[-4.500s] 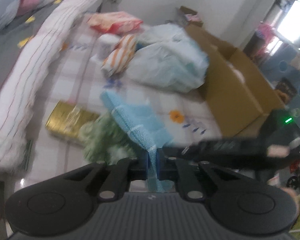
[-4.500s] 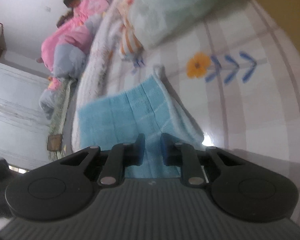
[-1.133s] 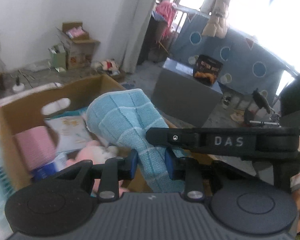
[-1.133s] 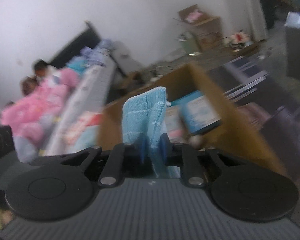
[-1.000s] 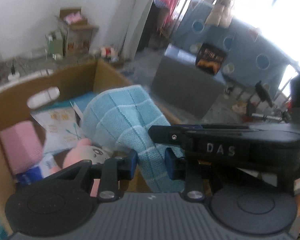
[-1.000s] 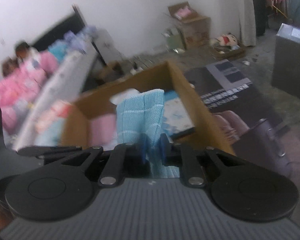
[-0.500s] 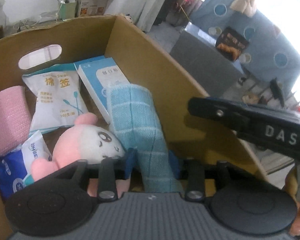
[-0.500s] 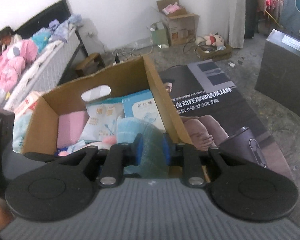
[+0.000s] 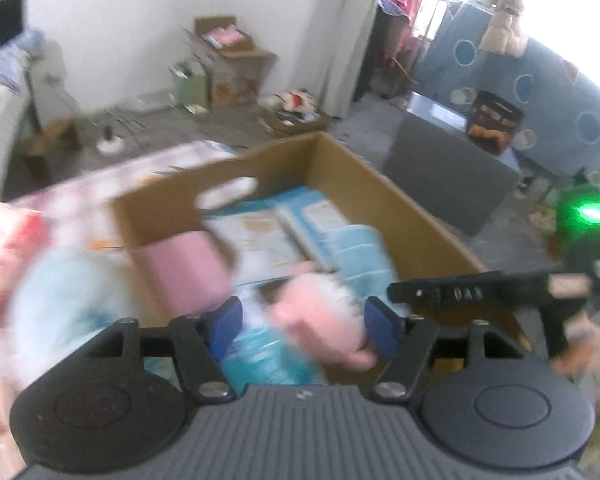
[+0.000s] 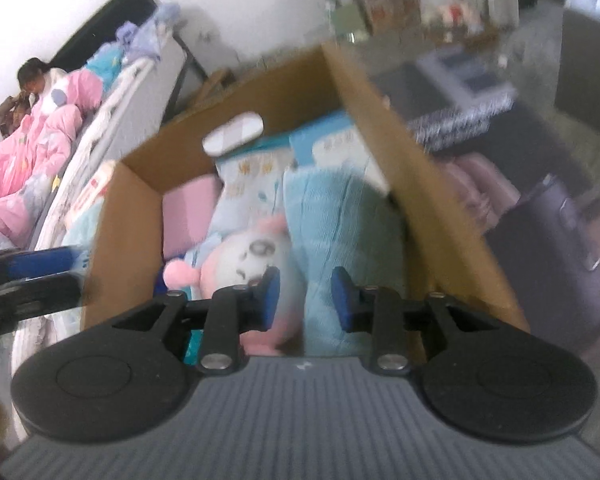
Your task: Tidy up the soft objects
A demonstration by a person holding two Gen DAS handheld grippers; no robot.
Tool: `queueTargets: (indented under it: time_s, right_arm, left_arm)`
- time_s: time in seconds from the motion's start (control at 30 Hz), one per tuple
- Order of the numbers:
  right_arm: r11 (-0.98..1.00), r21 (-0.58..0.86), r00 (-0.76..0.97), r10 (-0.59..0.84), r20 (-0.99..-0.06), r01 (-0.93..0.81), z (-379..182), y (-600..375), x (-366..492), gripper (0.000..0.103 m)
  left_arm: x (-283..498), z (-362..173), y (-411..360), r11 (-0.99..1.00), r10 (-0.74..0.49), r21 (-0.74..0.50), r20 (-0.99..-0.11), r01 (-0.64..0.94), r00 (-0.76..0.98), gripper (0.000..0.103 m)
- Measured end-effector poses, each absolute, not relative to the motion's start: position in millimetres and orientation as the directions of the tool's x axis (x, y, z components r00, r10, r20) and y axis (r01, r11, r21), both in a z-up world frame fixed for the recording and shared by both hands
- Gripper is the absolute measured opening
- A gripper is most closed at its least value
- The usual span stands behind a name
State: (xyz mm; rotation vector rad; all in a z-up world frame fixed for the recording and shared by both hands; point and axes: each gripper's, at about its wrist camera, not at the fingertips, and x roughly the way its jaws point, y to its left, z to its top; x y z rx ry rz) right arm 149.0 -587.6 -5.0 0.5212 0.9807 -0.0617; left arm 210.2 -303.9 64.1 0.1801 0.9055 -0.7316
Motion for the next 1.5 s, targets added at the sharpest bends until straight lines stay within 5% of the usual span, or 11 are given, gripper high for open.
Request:
queueTargets:
  time_s: [0.13,0.27,0.63,1.0,1.5]
  right_arm:
    - [0.85,0.407,0.519,0.195,-0.832,0.333,-27,-586,159,0.031]
    - [0.829,0.425,0.545,0.182,-0.819,0.363,-28,-587,150,0.038]
    - [0.848,0.484,0.742,0.18,-0.646,0.215,49,-531,78,0.059]
    - [0.862,0.498,0.784,0.372,-0.497,-0.094,96,-392,51,0.071]
    - [0.751,0.642,0.582,0.593,-0.556,-0.152,47,-257,133,0.07]
  left_arm:
    - [194,84,-236,0.796,-0.459,-0.12,-0.759,0.594,0.462,0.084]
    - [177,93,-169,0.854,-0.398,-0.093,-0.751,0.512,0.527,0.086]
    - [112,68,-50,0.947,-0.287,-0.109,-0.715,0.304,0.638,0.089]
    - [68,32,-12,0.961,-0.258,-0.123,-0.728,0.25,0.635,0.089]
    - [111,17,-19,0.962,-0.224,-0.016,-0.618,0.273,0.753,0.088]
